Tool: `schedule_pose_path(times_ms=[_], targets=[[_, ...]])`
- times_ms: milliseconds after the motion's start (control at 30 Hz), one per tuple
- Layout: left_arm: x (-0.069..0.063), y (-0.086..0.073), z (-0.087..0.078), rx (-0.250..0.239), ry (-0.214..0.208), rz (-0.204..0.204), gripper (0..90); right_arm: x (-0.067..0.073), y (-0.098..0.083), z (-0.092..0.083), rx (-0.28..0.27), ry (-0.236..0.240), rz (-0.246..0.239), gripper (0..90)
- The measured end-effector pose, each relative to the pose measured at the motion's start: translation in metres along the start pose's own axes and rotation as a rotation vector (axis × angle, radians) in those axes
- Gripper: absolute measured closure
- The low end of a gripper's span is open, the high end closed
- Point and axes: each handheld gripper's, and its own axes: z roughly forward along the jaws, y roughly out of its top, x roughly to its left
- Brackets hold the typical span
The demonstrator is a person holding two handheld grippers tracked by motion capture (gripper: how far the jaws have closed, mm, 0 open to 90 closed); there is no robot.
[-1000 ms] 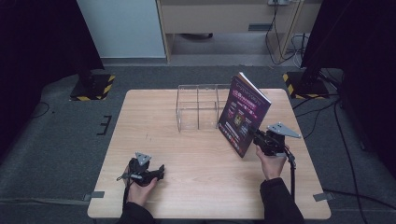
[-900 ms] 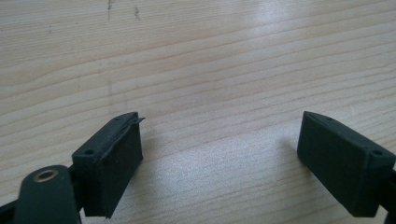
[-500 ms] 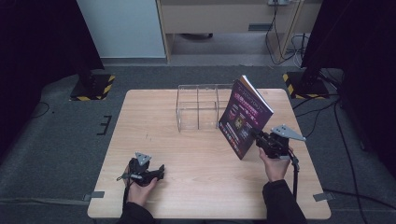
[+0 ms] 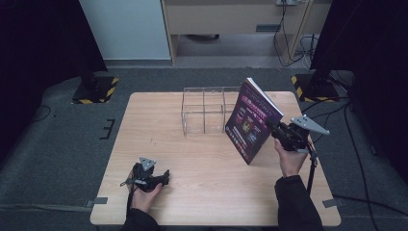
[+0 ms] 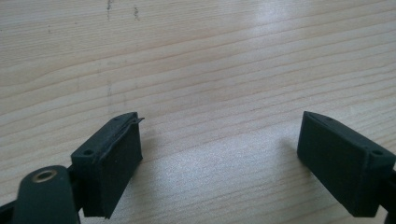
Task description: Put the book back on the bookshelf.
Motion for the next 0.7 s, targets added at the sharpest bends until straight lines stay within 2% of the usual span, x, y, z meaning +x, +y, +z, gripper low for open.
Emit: schedule_pose_path(times_ms=[200,400,500,567,700], targets=[[0.0,0.0,0.0,0.0,0.0,0.0,12.7,0.0002,-0.0021,0.0057,0.027,-0.002,0.015,81.2],[0.0,0.0,0.0,0.0,0.0,0.0,12.7,-0.0007,-0.0005,0.007,0.052,0.01,0.077,84.1],[0.0,0.0,0.0,0.0,0.0,0.0,12.7,0.0005,-0.0002,0.0072,0.046,0.012,0.084,84.3],[0.0,0.0,0.0,0.0,0.0,0.0,12.7,0.0028,0.0008,0.007,0.022,0.013,0.085,84.4],[-0.0001,0.0,0.0001,-0.001,-0.001,-0.001,12.7,0.0068,0.0031,0.0072,-0.007,0.003,0.063,84.5]])
